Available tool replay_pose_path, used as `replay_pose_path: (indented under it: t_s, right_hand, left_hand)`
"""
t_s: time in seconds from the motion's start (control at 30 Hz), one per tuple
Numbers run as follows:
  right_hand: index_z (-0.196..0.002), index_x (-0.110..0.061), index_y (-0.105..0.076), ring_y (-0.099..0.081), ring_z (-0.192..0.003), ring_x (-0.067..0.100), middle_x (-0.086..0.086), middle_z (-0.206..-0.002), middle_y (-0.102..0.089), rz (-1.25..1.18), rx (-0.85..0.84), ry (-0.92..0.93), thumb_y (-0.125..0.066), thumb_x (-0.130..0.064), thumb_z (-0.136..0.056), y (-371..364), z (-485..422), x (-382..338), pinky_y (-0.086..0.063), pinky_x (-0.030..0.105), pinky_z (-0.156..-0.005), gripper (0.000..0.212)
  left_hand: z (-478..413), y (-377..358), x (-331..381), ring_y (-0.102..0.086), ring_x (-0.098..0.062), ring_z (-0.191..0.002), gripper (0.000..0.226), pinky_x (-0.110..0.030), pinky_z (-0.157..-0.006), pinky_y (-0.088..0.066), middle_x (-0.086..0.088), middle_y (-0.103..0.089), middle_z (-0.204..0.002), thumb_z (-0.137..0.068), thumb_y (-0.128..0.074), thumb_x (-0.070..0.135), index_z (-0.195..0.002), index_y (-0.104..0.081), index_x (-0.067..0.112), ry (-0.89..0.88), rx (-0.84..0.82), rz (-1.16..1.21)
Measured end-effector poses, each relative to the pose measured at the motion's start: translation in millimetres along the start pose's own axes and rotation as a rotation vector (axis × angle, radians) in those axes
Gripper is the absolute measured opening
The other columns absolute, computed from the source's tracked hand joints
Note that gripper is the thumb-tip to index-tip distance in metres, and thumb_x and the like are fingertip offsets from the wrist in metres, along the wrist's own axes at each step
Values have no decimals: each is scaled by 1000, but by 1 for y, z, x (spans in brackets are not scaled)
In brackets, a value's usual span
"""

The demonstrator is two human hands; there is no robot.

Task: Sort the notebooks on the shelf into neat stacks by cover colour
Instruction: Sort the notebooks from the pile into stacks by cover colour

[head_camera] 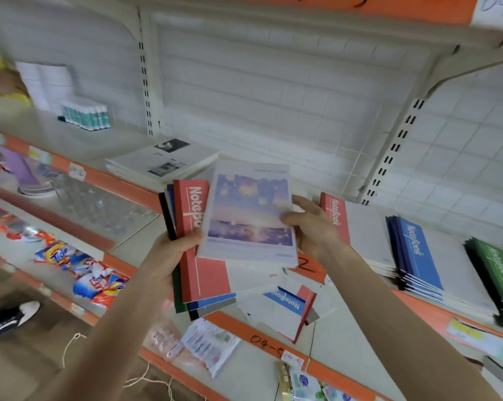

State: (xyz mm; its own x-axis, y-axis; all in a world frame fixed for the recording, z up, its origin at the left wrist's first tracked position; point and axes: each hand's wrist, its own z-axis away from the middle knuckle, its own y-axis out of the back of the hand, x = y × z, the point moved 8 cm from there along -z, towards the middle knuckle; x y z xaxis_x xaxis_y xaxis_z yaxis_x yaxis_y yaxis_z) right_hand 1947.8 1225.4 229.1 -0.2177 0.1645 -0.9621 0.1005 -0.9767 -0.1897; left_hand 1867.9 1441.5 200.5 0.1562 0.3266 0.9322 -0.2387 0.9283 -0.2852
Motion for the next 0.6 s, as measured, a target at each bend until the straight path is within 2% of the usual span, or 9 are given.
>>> replay_pose_path:
  t_s: [0.1,0.17,0.27,0.37,0.5,0.6]
  right_hand:
    - [-129,1,-49,-65,-72,24,16,-97,-65,-65,81,28,-49,17,-84,-4,-32,-8,-55,26,-52,49]
    - [-125,3,-53,-66,-63,21,15,-93,-64,-49,134,63,-46,20,-83,-1,-51,-19,-55,25,-49,45]
    - [-125,3,-52,-64,-73,28,20,-104,-63,-25,211,98,-43,21,-82,8,-74,-31,-58,36,-63,47]
    - [-125,2,-50,-61,-71,27,17,-102,-60,-2,287,122,-40,21,-84,14,-98,-44,-57,40,-63,47]
    - [-126,2,-50,-59,-71,29,15,-99,-59,139,371,118,-37,21,-82,12,-124,-51,-53,40,-68,49]
    - [-113,4,-56,-57,-69,31,13,-85,-60,234,410,88,-35,22,-81,0,-138,-46,-53,36,-65,41]
  left_hand:
    - [-27,12,11,-67,-22,-61,7,-33,-59,-45,-6,-70,-70,-86,-62,11,-89,-60,17,4,33,-14]
    - [-45,20,19,-65,-26,-72,9,-34,-61,-46,-8,-68,-82,-85,-63,12,-92,-59,17,17,49,-46]
    - [-74,38,27,-63,-30,-79,11,-34,-63,-46,-13,-66,-90,-86,-63,13,-95,-58,15,66,75,-113]
    - [-103,54,34,-61,-32,-79,9,-34,-64,-44,-15,-64,-88,-86,-61,12,-92,-55,13,111,93,-160]
    - [-139,83,40,-58,-31,-74,7,-34,-62,-43,-15,-62,-87,-86,-58,11,-92,-54,10,160,124,-162]
    - [-174,109,48,-58,-34,-79,21,-38,-69,-48,-22,-62,-100,-86,-59,13,-104,-56,3,163,138,-152]
